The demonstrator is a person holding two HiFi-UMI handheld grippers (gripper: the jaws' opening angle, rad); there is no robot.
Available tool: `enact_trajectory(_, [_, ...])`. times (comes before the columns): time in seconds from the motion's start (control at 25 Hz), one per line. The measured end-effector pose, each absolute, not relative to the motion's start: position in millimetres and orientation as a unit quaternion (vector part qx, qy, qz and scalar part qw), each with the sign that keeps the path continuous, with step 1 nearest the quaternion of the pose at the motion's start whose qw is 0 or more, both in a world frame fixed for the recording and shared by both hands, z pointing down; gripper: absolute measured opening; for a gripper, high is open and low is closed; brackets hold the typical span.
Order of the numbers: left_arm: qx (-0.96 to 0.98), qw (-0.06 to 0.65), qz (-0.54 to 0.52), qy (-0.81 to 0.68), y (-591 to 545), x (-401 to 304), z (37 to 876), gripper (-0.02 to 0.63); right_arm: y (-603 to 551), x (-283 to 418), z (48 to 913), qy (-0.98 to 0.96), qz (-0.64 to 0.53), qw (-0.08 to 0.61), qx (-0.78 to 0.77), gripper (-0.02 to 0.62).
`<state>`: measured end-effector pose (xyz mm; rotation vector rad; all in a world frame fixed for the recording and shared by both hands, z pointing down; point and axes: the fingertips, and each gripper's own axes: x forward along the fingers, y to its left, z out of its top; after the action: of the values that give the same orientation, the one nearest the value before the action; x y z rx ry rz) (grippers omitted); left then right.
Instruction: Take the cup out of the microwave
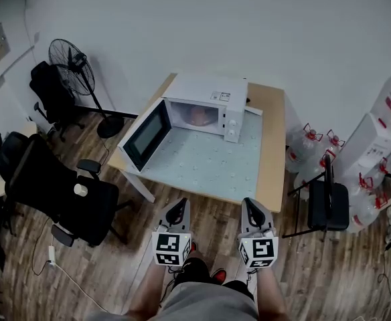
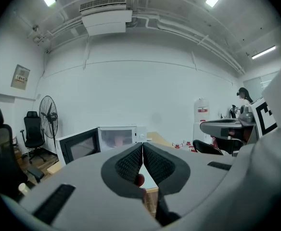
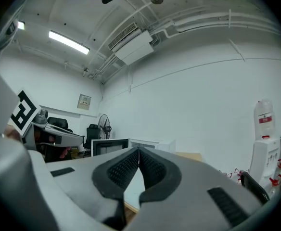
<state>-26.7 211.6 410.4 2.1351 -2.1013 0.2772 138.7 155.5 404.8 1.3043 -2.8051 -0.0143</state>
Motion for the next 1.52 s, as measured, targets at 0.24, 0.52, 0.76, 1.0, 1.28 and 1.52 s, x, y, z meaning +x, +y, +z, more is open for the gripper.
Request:
enact_trajectory(0.24, [0.706,0.067,0.094,-0.698,187.6,-35.3,414.7,0.025,131.2,128.4,410.2,-0.907,-0.002,0.027,0.419,0.02])
enact_trajectory(0.52, [0.709,0.074,0.098,-0.694,129.0,-70.3,422.9,0.025,75.5,94.7,413.6,-0.905,0.003,0.028,0.424,0.02])
enact_trajectory(0.76, [0.72,0.08,0.104,-0.682,60.4,-104.7,423.1,0.025,15.0,61.2,416.2,-0.899,0.014,0.038,0.437,0.02])
enact_trajectory(1.0, [0.735,0.089,0.113,-0.663,0.6,-135.0,430.3,0.025,-33.5,29.9,423.2,-0.889,0.031,0.048,0.455,0.02])
enact_trajectory(1.28, [0.755,0.101,0.127,-0.635,-59.6,-159.7,444.6,0.025,-82.6,3.5,438.1,-0.874,0.049,0.06,0.481,0.02])
enact_trajectory(1.52, [0.769,0.107,0.14,-0.615,-104.4,-177.9,462.1,0.025,-118.2,-21.4,455.8,-0.866,0.065,0.068,0.492,0.02])
